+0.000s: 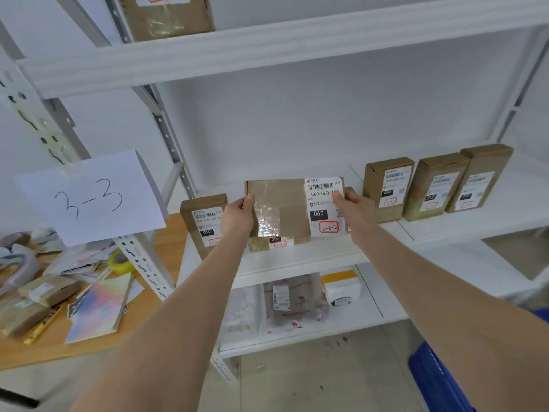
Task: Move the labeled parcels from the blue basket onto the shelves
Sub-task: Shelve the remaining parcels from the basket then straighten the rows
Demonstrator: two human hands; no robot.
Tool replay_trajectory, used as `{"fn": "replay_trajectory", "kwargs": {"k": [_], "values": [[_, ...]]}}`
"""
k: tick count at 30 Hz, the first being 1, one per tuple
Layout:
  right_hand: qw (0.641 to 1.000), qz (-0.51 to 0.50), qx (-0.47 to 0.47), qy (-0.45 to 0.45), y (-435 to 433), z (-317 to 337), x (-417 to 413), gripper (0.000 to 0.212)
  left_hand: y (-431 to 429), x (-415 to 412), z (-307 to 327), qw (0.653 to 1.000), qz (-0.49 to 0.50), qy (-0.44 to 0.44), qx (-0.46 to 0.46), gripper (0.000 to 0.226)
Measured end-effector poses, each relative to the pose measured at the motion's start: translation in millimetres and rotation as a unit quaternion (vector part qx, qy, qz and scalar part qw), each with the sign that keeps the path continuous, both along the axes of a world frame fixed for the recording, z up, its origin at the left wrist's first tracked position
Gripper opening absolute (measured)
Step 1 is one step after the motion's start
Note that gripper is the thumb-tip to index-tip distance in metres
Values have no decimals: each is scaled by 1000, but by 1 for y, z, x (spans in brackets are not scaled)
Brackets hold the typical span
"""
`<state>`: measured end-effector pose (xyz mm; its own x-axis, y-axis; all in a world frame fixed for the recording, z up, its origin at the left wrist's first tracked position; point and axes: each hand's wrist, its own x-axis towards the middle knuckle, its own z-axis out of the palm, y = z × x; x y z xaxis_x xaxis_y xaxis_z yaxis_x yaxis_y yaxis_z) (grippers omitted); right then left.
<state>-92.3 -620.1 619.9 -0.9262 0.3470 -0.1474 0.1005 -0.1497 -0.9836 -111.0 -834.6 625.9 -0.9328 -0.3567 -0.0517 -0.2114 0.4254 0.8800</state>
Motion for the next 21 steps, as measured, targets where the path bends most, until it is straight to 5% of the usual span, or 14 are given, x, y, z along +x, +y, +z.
{"fn": "replay_trajectory", "kwargs": {"k": [12,21], "values": [[998,-30,36,36,-3,-25,-18,25,-3,-13,-17,996,-18,74,47,34],[997,-47,62,-21,-1,-73,-23,18,4,-16,-67,991,-28,20,131,36]]}}
